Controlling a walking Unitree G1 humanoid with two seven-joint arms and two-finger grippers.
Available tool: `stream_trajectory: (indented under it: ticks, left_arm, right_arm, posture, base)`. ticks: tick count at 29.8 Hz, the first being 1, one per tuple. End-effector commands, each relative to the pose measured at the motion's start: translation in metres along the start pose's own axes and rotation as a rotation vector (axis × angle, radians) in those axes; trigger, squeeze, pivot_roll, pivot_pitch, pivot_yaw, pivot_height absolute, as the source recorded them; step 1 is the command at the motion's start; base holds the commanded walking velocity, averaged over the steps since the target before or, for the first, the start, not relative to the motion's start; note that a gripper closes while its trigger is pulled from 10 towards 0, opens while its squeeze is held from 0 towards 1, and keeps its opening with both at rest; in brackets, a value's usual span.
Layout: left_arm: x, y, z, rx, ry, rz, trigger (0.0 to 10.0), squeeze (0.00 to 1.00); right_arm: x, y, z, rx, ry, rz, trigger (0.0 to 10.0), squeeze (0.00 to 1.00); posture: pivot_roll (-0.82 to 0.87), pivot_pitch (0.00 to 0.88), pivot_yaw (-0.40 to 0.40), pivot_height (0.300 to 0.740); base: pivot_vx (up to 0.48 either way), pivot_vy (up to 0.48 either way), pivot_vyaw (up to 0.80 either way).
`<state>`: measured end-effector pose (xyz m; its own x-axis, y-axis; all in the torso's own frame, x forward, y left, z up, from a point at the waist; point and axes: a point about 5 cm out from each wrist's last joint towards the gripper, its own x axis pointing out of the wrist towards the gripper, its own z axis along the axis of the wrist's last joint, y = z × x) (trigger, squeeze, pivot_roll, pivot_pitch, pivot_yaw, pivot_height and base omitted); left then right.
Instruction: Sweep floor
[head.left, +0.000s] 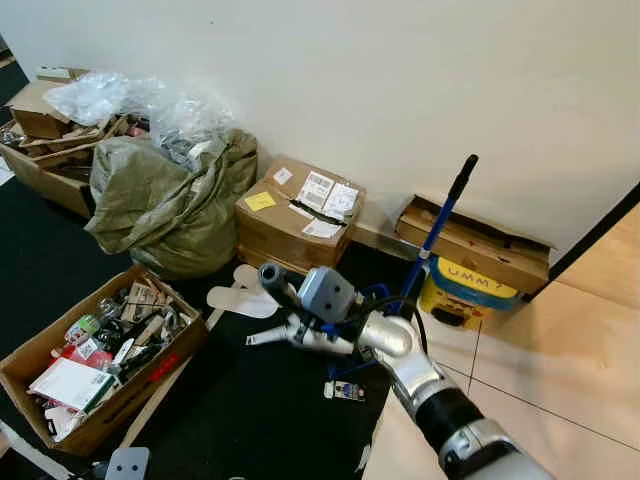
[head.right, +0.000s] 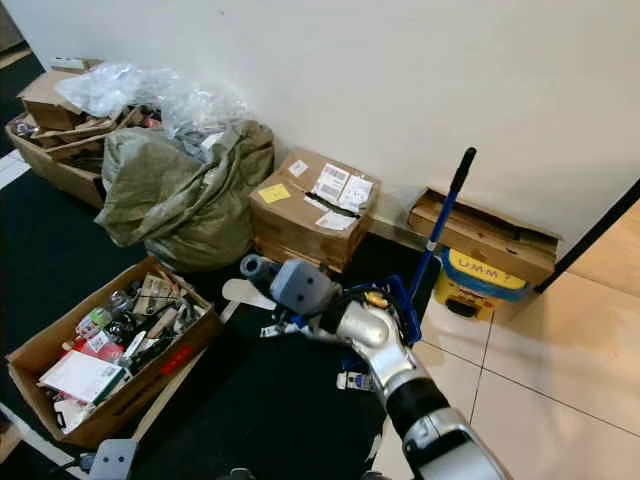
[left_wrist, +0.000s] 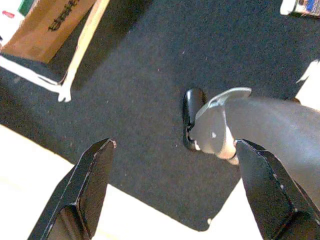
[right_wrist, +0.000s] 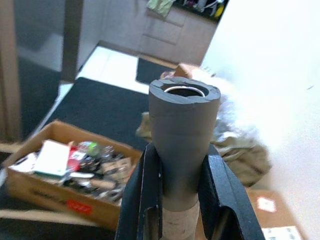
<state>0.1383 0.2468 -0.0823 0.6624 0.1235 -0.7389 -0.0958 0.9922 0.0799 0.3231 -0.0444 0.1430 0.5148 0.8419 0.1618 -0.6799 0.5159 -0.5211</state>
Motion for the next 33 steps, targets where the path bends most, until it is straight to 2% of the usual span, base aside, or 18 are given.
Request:
stream_trajectory:
  ticks: [1, 11, 12, 13, 14, 16, 17, 19, 20, 23, 28, 33]
  left_arm:
    - [-0.004, 0.005, -0.007, 0.02, 0.021, 0.002, 10.0, 0.0]
    - [-0.003, 0.002, -0.006, 0.019, 0.017, -0.005, 10.0, 0.0]
    - [-0.002, 0.0, -0.005, 0.017, 0.015, -0.008, 10.0, 0.0]
    - [-0.002, 0.0, -0.005, 0.017, 0.015, -0.008, 10.0, 0.0]
    - [0.0, -0.002, -0.002, 0.015, 0.012, -0.014, 10.0, 0.0]
    - [0.0, -0.002, -0.002, 0.015, 0.012, -0.014, 10.0, 0.0]
    - [0.001, -0.004, 0.0, 0.013, 0.008, -0.019, 10.0, 0.0]
    - [0.004, -0.008, 0.004, 0.013, 0.005, -0.029, 10.0, 0.0]
    - [0.004, -0.008, 0.004, 0.013, 0.005, -0.029, 10.0, 0.0]
    - [0.007, -0.012, 0.01, 0.012, 0.001, -0.037, 10.0, 0.0]
    - [0.009, -0.016, 0.013, 0.009, -0.003, -0.043, 10.0, 0.0]
    - [0.01, -0.019, 0.016, 0.005, -0.005, -0.048, 10.0, 0.0]
  right_arm:
    - [0.0, 0.001, -0.006, -0.011, 0.042, -0.003, 10.0, 0.0]
    - [0.001, -0.006, -0.011, -0.039, 0.103, -0.048, 10.0, 0.0]
    - [0.003, -0.014, -0.01, -0.053, 0.118, -0.077, 10.0, 0.0]
    - [0.003, -0.014, -0.01, -0.053, 0.118, -0.077, 10.0, 0.0]
    - [0.007, -0.029, -0.005, -0.059, 0.129, -0.131, 10.0, 0.0]
    - [0.007, -0.029, -0.005, -0.059, 0.129, -0.131, 10.0, 0.0]
    - [0.011, -0.043, 0.001, -0.051, 0.123, -0.179, 10.0, 0.0]
    - [0.016, -0.064, 0.014, 0.008, 0.098, -0.254, 10.0, 0.0]
    - [0.016, -0.064, 0.014, 0.008, 0.098, -0.254, 10.0, 0.0]
    - [0.019, -0.077, 0.027, 0.065, 0.063, -0.289, 10.0, 0.0]
    - [0.019, -0.079, 0.028, 0.086, 0.08, -0.258, 10.0, 0.0]
    - [0.017, -0.07, 0.028, 0.22, 0.08, -0.103, 10.0, 0.0]
  posture:
    - [0.07, 0.209, 0.005, 0.74]
    - [0.07, 0.207, 0.004, 0.74]
    - [0.07, 0.208, 0.003, 0.74]
    - [0.07, 0.208, 0.003, 0.74]
    - [0.06, 0.201, 0.004, 0.74]
    - [0.06, 0.201, 0.004, 0.74]
    - [0.06, 0.199, 0.005, 0.74]
    - [0.05, 0.186, 0.007, 0.74]
    - [0.05, 0.186, 0.007, 0.74]
    - [0.03, 0.17, 0.008, 0.74]
    - [0.03, 0.16, 0.007, 0.74]
    - [0.02, 0.153, 0.002, 0.74]
  base:
    - [0.0, 0.0, 0.0]
    - [0.0, 0.0, 0.0]
    - [0.0, 0.0, 0.0]
    - [0.0, 0.0, 0.0]
    - [0.0, 0.0, 0.0]
    - [0.0, 0.0, 0.0]
    - [0.0, 0.0, 0.0]
    - [0.0, 0.0, 0.0]
    - [0.0, 0.0, 0.0]
    - [0.0, 0.0, 0.0]
    - [0.0, 0.0, 0.0]
    - [0.0, 0.0, 0.0]
